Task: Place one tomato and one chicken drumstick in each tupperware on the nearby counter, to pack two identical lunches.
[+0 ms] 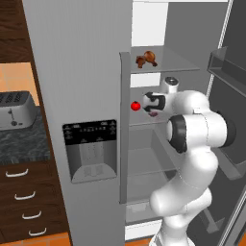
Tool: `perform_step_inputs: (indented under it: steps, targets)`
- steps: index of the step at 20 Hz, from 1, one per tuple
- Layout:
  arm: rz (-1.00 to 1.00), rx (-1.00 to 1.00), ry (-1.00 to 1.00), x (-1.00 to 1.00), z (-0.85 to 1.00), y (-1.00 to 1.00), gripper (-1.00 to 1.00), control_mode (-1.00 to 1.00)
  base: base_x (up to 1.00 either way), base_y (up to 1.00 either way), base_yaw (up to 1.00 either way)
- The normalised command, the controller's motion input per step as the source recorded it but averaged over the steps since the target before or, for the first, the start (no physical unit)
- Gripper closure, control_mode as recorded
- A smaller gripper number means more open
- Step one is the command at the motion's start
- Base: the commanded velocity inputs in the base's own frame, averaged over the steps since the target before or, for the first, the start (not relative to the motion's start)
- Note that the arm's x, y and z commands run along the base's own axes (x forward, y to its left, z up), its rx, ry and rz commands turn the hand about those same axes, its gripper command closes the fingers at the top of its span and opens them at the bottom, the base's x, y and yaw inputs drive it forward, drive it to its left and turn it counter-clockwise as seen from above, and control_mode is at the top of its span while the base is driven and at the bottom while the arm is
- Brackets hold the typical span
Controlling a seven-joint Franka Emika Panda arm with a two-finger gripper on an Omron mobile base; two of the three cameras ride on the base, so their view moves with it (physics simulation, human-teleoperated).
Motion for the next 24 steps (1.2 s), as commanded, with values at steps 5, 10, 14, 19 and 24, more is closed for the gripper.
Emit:
perform_step_inputs:
  steps: [5, 10, 14, 19, 24]
  targets:
    - [0.00, 0.00, 0.00, 0.43, -0.33, 0.00, -1.00, -1.00, 0.00, 0.00, 0.00]
    - [0.00, 0.00, 0.00, 0.47, -0.32, 0.00, -1.00, -1.00, 0.00, 0.00, 0.00]
    - [0.00, 0.00, 0.02, 0.16, -0.49, 0.00, 1.00, -1.00, 0.00, 0.00, 0.00]
    - [0.00, 0.00, 0.04, -0.07, -0.44, 0.00, 1.00, -1.00, 0.00, 0.00, 0.00]
    - [0.02, 0.00, -0.12, -0.99, 0.08, 0.04, 1.00, -1.00, 0.00, 0.00, 0.00]
